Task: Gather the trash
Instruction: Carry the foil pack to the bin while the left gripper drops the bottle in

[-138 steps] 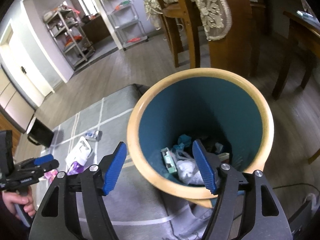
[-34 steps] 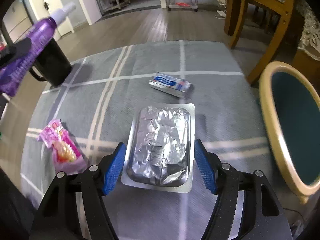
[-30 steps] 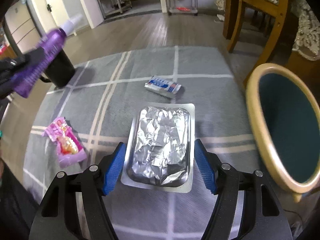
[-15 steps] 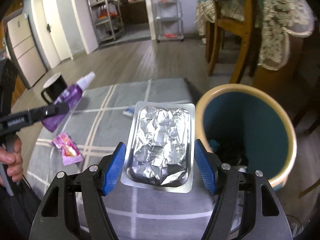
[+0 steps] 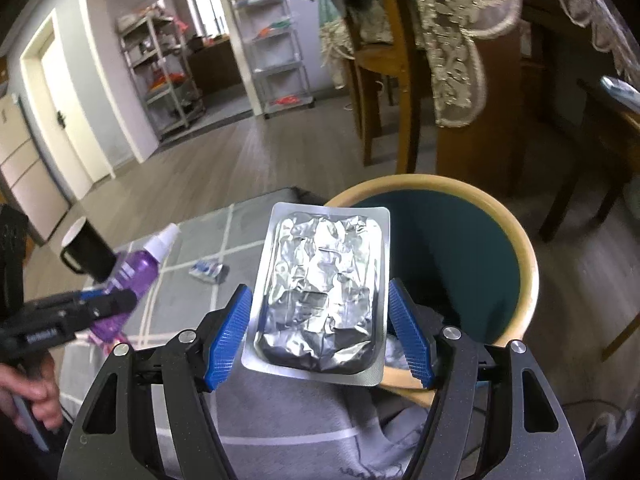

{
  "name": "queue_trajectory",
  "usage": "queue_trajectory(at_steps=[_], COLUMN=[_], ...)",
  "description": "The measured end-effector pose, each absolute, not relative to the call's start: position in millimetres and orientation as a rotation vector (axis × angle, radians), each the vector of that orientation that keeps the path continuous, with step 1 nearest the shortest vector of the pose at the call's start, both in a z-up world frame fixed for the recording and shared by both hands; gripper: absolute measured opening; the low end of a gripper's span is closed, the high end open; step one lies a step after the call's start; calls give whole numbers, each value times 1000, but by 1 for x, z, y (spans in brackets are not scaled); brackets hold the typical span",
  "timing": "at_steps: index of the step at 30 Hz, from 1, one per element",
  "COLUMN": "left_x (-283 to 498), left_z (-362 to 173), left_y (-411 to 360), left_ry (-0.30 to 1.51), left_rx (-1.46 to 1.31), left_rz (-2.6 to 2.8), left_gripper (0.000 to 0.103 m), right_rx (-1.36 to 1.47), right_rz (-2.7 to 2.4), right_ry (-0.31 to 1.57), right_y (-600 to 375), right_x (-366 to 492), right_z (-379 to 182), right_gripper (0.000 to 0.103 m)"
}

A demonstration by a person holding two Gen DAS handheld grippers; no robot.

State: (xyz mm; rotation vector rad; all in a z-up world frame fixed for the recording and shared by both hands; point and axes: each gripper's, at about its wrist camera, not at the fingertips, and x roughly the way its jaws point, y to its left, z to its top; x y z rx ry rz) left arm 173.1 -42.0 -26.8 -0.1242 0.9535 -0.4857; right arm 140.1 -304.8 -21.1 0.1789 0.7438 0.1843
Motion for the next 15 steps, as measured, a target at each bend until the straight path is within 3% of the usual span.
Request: queue_trajectory(at_steps=[15], left_x=[223], left_z=[-42], left_y=[-158], left_ry=[1022], left_rx=[-29], left_rz=[-622], left_gripper=[32], right_rx=[255], right_rz=[59], right_ry=[731], right_y=[-354], right_x=[142], right_z=[-17], right_gripper=[70])
